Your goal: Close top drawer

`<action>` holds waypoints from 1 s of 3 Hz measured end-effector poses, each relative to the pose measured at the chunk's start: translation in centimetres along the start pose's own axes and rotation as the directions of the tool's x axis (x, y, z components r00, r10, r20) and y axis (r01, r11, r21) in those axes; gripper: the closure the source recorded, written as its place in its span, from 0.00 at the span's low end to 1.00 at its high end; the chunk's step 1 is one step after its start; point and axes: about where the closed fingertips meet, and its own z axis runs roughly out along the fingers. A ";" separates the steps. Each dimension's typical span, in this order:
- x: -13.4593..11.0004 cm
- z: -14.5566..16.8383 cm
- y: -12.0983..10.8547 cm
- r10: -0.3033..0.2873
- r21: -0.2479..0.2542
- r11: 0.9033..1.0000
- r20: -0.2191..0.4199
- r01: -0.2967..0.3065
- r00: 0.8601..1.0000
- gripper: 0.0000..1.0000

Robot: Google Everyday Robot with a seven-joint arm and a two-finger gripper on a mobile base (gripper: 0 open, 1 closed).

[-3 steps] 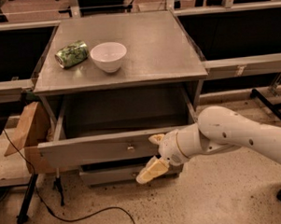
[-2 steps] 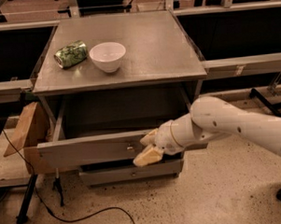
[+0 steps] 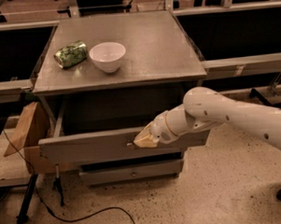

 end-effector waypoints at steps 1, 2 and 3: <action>-0.3 0.2 -1.1 0.008 0.009 1.000 -0.009 -0.008 1.000 0.36; -0.2 0.2 -0.8 0.008 0.009 1.000 -0.009 -0.008 1.000 0.14; 0.1 0.3 -0.8 0.013 0.007 1.000 -0.015 -0.013 1.000 0.00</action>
Offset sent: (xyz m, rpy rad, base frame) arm 0.0780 -0.0138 -0.0018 -0.0575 0.0104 -0.0900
